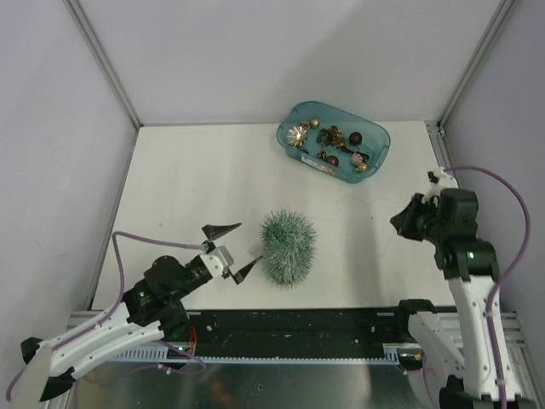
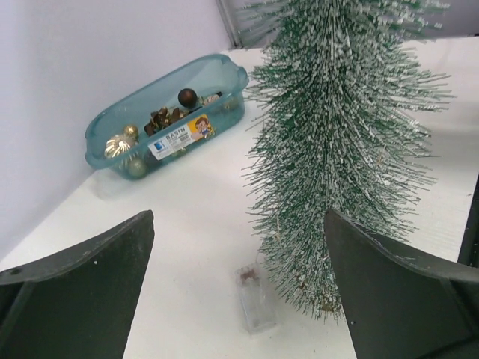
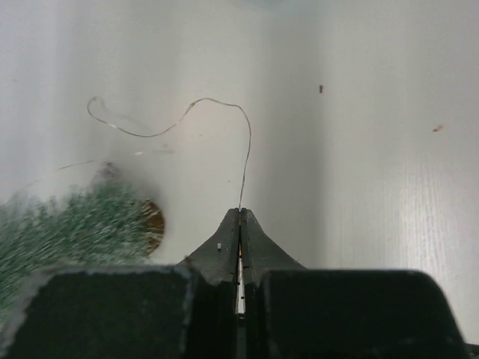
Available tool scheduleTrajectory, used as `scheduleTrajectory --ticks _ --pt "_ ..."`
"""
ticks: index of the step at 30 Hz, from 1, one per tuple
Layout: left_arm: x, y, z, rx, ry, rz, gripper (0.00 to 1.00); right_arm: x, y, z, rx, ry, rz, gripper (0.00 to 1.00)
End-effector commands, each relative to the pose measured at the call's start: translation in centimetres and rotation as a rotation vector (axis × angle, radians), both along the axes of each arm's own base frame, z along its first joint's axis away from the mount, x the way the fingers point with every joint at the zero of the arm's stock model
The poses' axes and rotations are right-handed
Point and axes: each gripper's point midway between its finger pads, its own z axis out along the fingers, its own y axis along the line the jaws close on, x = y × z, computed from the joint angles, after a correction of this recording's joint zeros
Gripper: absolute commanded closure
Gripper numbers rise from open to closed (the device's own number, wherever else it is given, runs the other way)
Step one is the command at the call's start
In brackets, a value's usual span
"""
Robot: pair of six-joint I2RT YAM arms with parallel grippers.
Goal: Decorate the small christmas tree
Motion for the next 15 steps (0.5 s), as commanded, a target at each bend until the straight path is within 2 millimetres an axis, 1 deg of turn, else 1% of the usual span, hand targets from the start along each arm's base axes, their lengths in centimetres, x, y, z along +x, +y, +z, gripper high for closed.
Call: scheduleTrajectory --ticks 1,3,8,10,12,15 --pt "-1.2 0.2 2.3 -0.012 -0.036 -0.060 0.00 -4.4 2.0 3.1 0.133 -0.035 0.020 1.00" --pt "-1.7 0.0 3.2 -0.012 -0.038 -0.087 0.00 -6.8 2.8 3.1 0.168 -0.009 0.061 1.00" --pt "-2.9 -0.4 4.2 0.042 -0.043 -0.164 0.00 -13.5 3.6 0.8 0.206 0.122 0.102 1.00" --pt "-3.6 -0.7 4.3 0.052 -0.042 -0.208 0.00 -15.7 3.9 -0.1 0.217 0.168 0.118 1.00" --pt "-4.2 -1.2 4.7 0.055 -0.042 -0.252 0.00 -17.3 4.4 -0.5 0.237 0.197 0.146 1.00" --pt "-4.4 -1.6 5.3 0.054 -0.035 -0.276 0.00 -18.8 5.7 0.1 0.311 0.188 0.202 1.00"
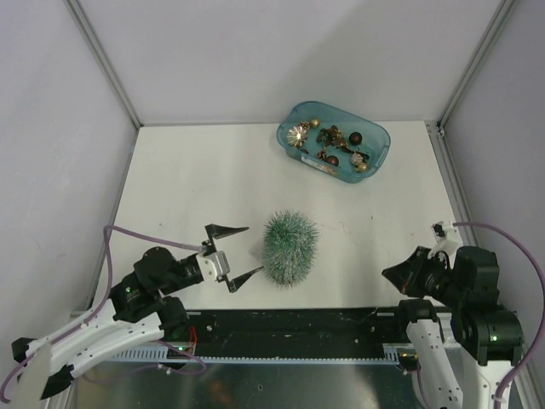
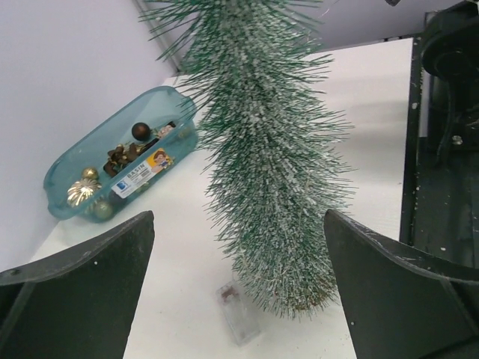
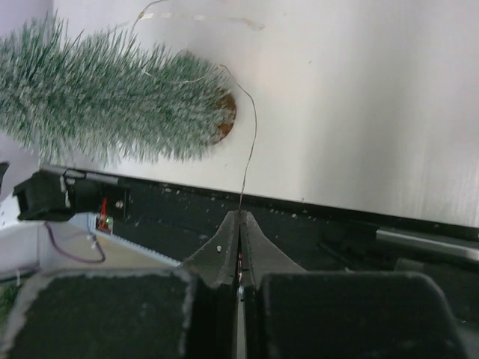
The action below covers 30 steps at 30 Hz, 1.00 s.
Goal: Decorate the small christmas tree
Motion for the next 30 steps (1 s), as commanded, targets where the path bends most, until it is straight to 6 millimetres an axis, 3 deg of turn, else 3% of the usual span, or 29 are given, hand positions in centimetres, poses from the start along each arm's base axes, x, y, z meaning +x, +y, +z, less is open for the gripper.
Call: scheduleTrajectory --ticks 1,6,9,15,18,26,30 --pt "-0.8 -0.8 1.4 0.014 -0.003 -0.069 0.00 -5.4 2.4 -0.7 0.126 0.134 0.111 1.00" --pt "0.1 -1.4 2.1 -0.010 0.053 -0.031 0.00 -9.0 5.0 0.4 0.266 0.104 0.310 1.00" --pt "0.4 -1.6 3.0 -0.036 0.066 -0.016 0.00 -10.0 6.3 1.2 0.358 0.046 0.389 1.00" --pt "-2.2 -0.3 3.9 0.037 -0.100 -0.136 0.12 -9.2 7.4 4.6 0.449 -0.178 0.436 1.00" --pt "-3.6 0.7 4.7 0.055 -0.192 -0.190 0.16 -8.6 7.3 5.0 0.443 -0.229 0.406 1.00" --pt "-7.8 1.6 11.7 -0.018 -0.447 -0.371 0.18 -8.7 7.4 4.8 0.443 -0.231 0.407 1.00" --pt "-8.7 0.1 17.6 -0.087 -0.550 -0.452 0.14 -9.7 7.6 5.5 0.458 -0.259 0.457 1.00"
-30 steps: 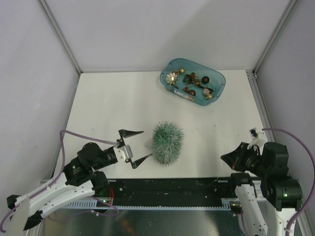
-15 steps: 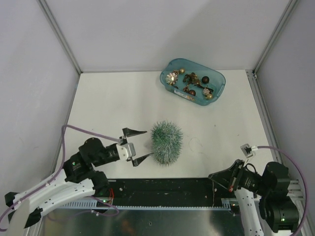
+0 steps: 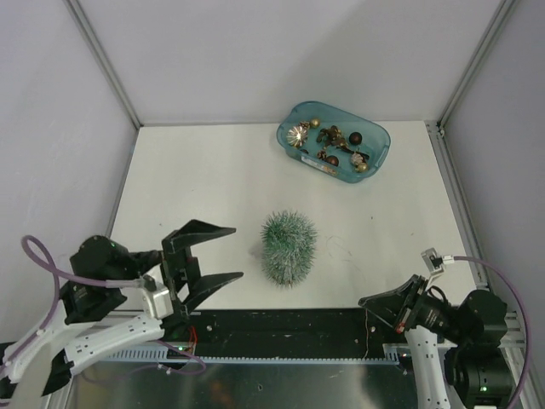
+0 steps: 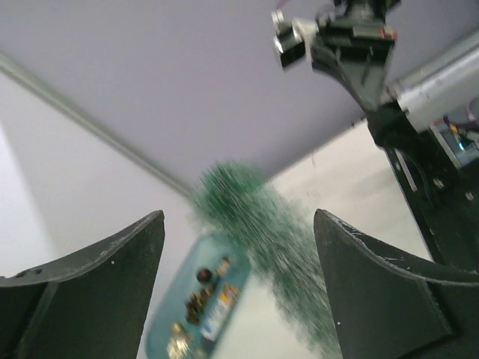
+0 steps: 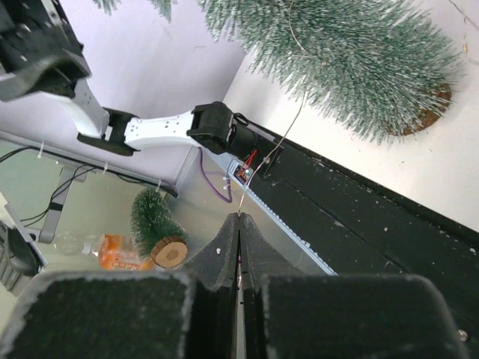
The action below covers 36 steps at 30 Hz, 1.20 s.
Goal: Decorate the small christmas tree
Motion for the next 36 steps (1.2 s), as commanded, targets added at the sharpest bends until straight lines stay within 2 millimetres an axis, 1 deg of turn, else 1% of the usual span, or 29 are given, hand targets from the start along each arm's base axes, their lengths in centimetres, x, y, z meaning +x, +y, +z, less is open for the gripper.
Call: scheduleTrajectory --ticks 1,2,3,4,6,7,9,12,13,15,16,18,20,22,24,25,29,33,34,36 --pt "-1.9 -1.9 6.5 -0.070 -0.166 -0.163 0.13 -1.3 0.5 1.3 0.028 -0.072 0.067 1.00" --pt "-2.7 -2.4 7.0 -0.069 -0.195 -0.221 0.11 -1.3 0.5 1.4 0.029 -0.074 0.067 1.00" --pt "-3.2 -3.0 7.0 -0.061 -0.233 -0.263 0.09 -1.2 0.4 1.4 0.026 -0.075 0.062 1.00" --pt "-3.8 -3.5 6.7 -0.057 -0.270 -0.304 0.07 -1.1 0.4 1.3 0.025 -0.074 0.058 1.00" --pt "-4.6 -5.1 5.2 -0.040 -0.346 -0.354 0.04 -1.0 0.4 1.3 0.023 -0.075 0.055 1.00" --pt "-5.4 -6.2 4.2 -0.022 -0.368 -0.388 0.03 -1.1 0.4 1.3 0.022 -0.075 0.055 1.00" --pt "-5.9 -8.5 2.2 0.030 -0.376 -0.397 0.01 -1.0 0.3 1.3 0.021 -0.077 0.052 1.00" --pt "-6.2 -11.6 -1.5 0.130 -0.415 -0.403 0.00 -0.9 0.3 1.3 0.017 -0.083 0.047 1.00" --pt "-6.2 -12.6 -2.9 0.162 -0.456 -0.405 0.00 -1.1 0.3 1.3 0.017 -0.085 0.060 1.00" --pt "-6.1 -14.2 -5.4 0.231 -0.528 -0.381 0.00 -1.3 0.2 1.0 0.010 -0.082 0.068 1.00" --pt "-5.6 -15.1 -6.8 0.281 -0.559 -0.349 0.00 -1.3 0.1 0.9 0.004 -0.085 0.068 1.00" --pt "-5.2 -16.5 -8.9 0.371 -0.606 -0.280 0.00 -1.4 0.0 0.8 -0.005 -0.087 0.067 1.00" --pt "-5.4 -17.7 -10.2 0.443 -0.626 -0.211 0.01 -1.6 -0.1 0.6 -0.012 -0.088 0.071 1.00" --pt "-5.2 -18.6 -11.1 0.502 -0.618 -0.137 0.01 -1.6 -0.2 0.6 -0.017 -0.090 0.075 1.00" --pt "-4.7 -19.6 -11.5 0.538 -0.585 -0.071 0.02 -1.8 -0.2 0.4 -0.021 -0.090 0.082 1.00" --pt "-4.3 -20.0 -11.4 0.543 -0.564 -0.030 0.03 -1.9 -0.3 0.4 -0.025 -0.093 0.082 1.00" --pt "-3.3 -21.7 -10.2 0.509 -0.515 0.111 0.07 -2.3 -0.5 0.2 -0.041 -0.100 0.086 1.00" --pt "-2.2 -22.3 -8.6 0.442 -0.534 0.239 0.07 -2.7 -0.8 0.1 -0.057 -0.103 0.089 1.00" --pt "-1.7 -22.2 -8.3 0.437 -0.531 0.279 0.07 -2.8 -0.8 0.1 -0.060 -0.106 0.090 1.00" --pt "-0.9 -22.1 -8.2 0.441 -0.521 0.330 0.07 -3.1 -1.0 0.1 -0.068 -0.109 0.089 1.00"
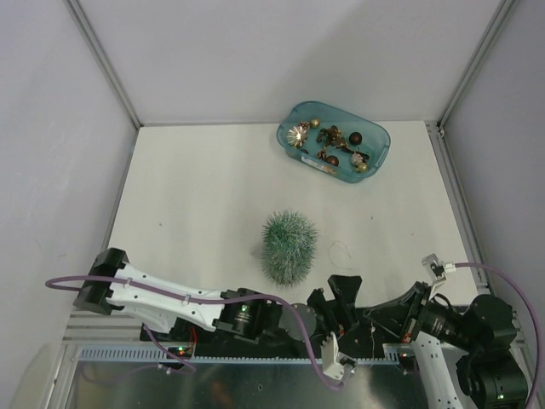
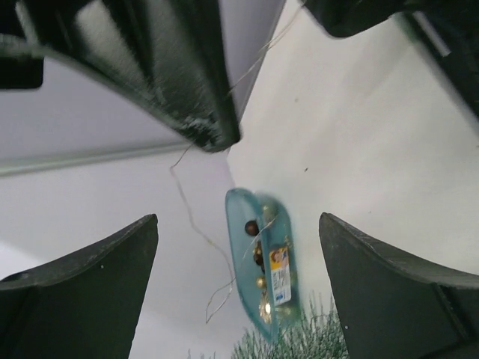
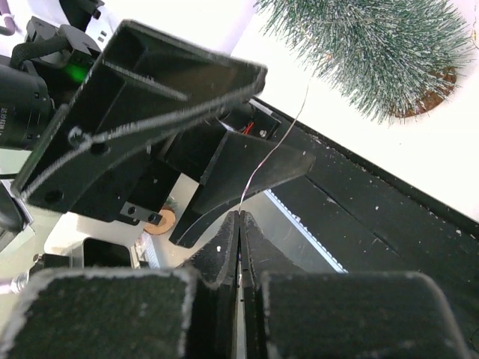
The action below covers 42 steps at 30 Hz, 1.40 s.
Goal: Decorate the small christmas tree
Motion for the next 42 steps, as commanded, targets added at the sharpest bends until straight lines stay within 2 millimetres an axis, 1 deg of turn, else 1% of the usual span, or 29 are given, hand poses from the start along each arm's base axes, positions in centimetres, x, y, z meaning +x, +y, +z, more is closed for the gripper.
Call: scheduleTrajectory --ticks 1,5,8,9,11,12,13,16,19,22,23,25,31,38,40,42 --pt "2.5 0.3 4.2 -0.161 -0.014 0.184 0.07 -1.0 -0.5 0.3 -0.024 -0.054 -0.004 1.00" --pt "3.5 1.1 3.5 -0.157 -0.006 0.223 0.07 -1.5 -0.7 0.4 -0.030 -0.064 -0.003 1.00" --pt "4.8 1.4 3.2 -0.162 0.015 0.262 0.07 -2.0 -0.8 0.5 -0.038 -0.068 -0.002 1.00" --pt "5.6 1.5 3.2 -0.168 0.029 0.281 0.07 -2.2 -0.9 0.4 -0.042 -0.066 -0.002 1.00" --pt "6.4 1.6 3.1 -0.180 0.067 0.295 0.09 -2.6 -1.1 0.5 -0.046 -0.068 -0.004 1.00" --pt "6.6 1.8 3.1 -0.188 0.093 0.297 0.10 -2.8 -1.1 0.5 -0.046 -0.071 -0.003 1.00" --pt "6.7 1.9 2.6 -0.175 0.118 0.287 0.11 -2.9 -1.1 0.6 -0.046 -0.074 -0.003 1.00" --pt "6.0 1.8 2.2 -0.165 0.236 0.252 0.16 -2.9 -1.1 0.8 -0.043 -0.079 -0.002 1.00" --pt "4.0 2.0 2.4 -0.126 0.393 0.142 0.24 -3.0 -1.1 1.0 -0.040 -0.083 0.002 1.00" --pt "2.2 3.2 2.3 -0.092 0.512 0.001 0.32 -2.9 -1.1 1.2 -0.038 -0.086 0.002 1.00" --pt "1.9 3.5 2.2 -0.082 0.528 -0.021 0.34 -3.0 -1.1 1.3 -0.038 -0.088 0.002 1.00" --pt "2.1 3.6 2.0 -0.079 0.549 -0.009 0.37 -3.0 -1.1 1.4 -0.035 -0.091 0.004 1.00" --pt "3.7 2.6 2.6 -0.110 0.551 0.076 0.43 -3.3 -1.1 1.8 -0.028 -0.103 0.015 1.00" --pt "3.7 1.2 2.1 -0.097 0.515 0.060 0.37 -3.8 -1.0 2.2 -0.014 -0.114 0.035 1.00" --pt "4.1 0.9 2.4 -0.109 0.486 0.058 0.37 -3.8 -1.0 2.2 -0.014 -0.114 0.037 1.00" --pt "4.4 0.7 2.6 -0.119 0.459 0.062 0.40 -3.9 -1.0 2.2 -0.014 -0.112 0.039 1.00"
